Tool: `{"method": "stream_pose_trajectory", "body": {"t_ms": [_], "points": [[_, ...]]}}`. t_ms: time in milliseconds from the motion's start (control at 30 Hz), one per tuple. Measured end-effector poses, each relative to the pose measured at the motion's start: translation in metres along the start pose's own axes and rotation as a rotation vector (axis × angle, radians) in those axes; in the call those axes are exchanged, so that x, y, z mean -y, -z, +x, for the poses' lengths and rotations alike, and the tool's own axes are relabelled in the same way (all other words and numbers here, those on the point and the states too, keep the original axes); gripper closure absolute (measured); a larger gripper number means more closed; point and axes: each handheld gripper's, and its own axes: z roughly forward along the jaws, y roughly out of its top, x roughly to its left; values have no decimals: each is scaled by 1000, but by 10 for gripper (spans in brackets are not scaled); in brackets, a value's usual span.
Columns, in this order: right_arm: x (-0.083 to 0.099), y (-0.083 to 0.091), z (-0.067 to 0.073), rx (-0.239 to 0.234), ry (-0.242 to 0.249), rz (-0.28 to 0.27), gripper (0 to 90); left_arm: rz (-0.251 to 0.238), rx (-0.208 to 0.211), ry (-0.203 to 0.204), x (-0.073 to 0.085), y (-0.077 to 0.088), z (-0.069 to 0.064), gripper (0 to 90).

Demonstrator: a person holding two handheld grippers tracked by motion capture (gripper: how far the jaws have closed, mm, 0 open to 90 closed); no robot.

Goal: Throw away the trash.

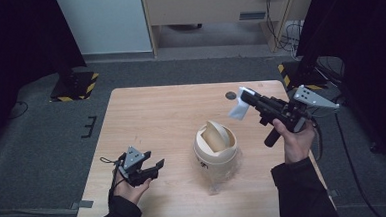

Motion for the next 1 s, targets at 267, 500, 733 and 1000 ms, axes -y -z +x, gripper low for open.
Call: {"method": "stream_pose_trajectory", "body": {"t_ms": [267, 500, 733, 1000], "points": [[23, 12, -26, 133, 7, 32, 822, 58, -34, 24, 9, -11, 14, 303], [50, 3, -32, 148, 3, 108, 821, 65, -51, 37, 11, -12, 18, 283], [67, -10, -26, 137, 14, 179, 818, 70, -57, 42, 12, -13, 21, 272], [79, -18, -22, 138, 10, 223, 815, 68, -55, 40, 12, -13, 21, 271]]}}
